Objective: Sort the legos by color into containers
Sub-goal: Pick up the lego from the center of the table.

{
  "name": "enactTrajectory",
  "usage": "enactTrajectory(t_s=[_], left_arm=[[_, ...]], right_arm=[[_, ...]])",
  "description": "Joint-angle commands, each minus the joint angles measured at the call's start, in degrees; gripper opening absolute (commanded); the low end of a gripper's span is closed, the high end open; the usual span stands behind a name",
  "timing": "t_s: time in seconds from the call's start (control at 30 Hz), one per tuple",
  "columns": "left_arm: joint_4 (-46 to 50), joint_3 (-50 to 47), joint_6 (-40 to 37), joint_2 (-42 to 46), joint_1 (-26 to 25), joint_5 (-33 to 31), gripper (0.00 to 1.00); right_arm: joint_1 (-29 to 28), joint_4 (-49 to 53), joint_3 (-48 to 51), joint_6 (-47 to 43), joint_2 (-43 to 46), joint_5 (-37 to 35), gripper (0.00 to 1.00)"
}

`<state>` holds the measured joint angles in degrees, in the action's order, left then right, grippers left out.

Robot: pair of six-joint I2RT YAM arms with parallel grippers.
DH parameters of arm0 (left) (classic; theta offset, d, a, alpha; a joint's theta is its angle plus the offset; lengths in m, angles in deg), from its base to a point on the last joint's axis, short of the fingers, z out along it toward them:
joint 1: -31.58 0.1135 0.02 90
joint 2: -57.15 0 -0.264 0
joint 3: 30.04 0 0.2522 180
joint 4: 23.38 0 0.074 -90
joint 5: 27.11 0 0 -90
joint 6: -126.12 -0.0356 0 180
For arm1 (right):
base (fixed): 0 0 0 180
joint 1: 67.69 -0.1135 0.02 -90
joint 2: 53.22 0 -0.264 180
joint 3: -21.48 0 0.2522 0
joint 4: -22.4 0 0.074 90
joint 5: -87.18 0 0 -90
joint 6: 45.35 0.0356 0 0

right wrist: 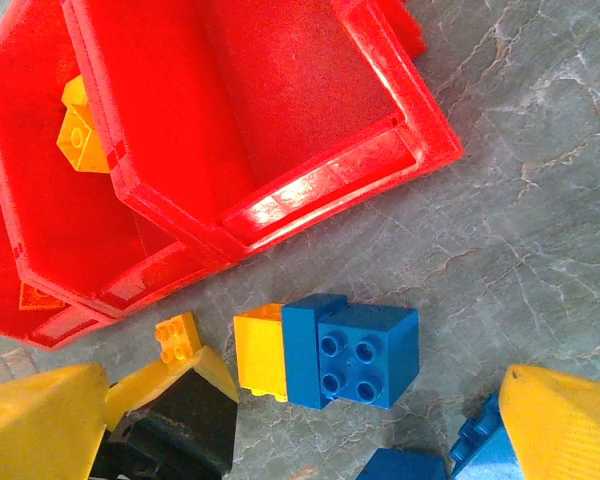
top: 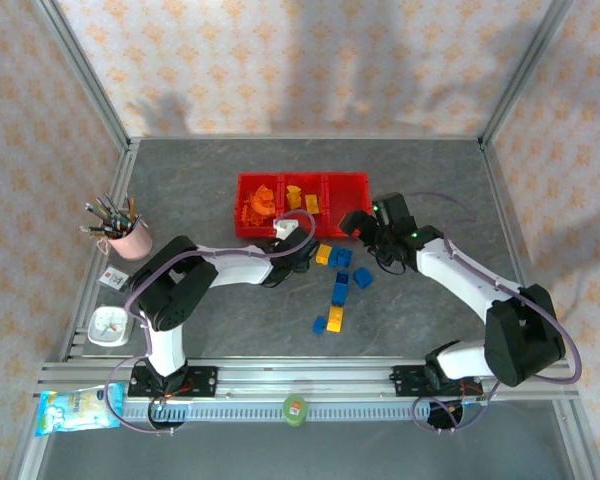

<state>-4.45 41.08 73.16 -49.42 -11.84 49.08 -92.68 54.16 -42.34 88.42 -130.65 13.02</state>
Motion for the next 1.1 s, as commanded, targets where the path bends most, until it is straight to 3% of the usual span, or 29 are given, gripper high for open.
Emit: enactTrajectory(t_s=[0.0,0.43,0.87,1.07], left_arm=[[-0.08,1.07,-0.47,-1.59,-0.26,-0.98,0.58],[0.63,-0.89,-0.12,0.92,-0.65,0.56,0.34],[9.46,-0.89,1.42,13.1,-2.57,1.97,0.32],[18.54,12.27,-0.13,10.46,-1.46,-0.15,0.33]], right_arm=[[-0.15,-0.14,-0.39,0.63,-0.18,-1.87,1.0],[0.29,-1.5,-0.13,-0.09,-0.01,-0.56,1.0],[3.79,-2.01,-0.42,-2.25,1.14,1.74,1.0],[4.89,-1.52,-2.28,-3.75,0.96,1.74,1.0]])
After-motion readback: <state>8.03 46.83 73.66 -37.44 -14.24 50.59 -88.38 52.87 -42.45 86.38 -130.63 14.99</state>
